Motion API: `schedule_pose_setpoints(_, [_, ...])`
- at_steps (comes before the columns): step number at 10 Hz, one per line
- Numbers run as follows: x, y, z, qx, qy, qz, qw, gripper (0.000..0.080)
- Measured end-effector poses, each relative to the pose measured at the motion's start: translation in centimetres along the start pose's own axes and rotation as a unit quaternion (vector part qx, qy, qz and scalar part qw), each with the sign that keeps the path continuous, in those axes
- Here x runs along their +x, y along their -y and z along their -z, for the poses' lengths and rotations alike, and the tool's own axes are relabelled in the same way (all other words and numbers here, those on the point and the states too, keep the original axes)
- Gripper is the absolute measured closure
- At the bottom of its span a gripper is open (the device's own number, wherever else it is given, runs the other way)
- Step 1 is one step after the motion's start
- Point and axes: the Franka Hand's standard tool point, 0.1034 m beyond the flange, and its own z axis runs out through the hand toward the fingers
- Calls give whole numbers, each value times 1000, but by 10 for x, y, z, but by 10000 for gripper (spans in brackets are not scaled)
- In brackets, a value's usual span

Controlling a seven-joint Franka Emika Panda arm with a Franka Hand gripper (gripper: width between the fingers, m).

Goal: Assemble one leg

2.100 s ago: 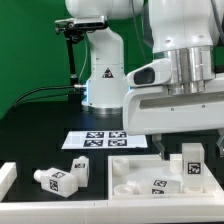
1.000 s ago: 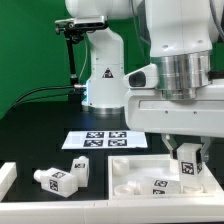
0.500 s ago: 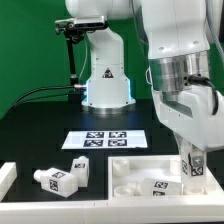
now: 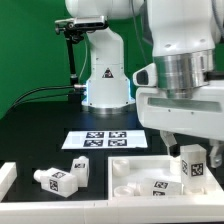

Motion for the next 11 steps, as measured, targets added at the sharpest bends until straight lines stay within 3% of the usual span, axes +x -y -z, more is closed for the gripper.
schedule_pose_setpoints(3, [3, -3, 0, -4, -2, 87, 996, 151])
schedule_pose_setpoints(5, [6, -4, 1, -12, -6, 261, 965, 151])
schedule_pose_setpoints(9, [6, -3, 1, -12, -7, 240, 971, 179])
schedule_pose_setpoints(10, [5, -3, 1, -12, -7, 210, 978, 360])
schedule_pose_setpoints(11, [5, -3, 1, -11, -7, 176, 984, 360])
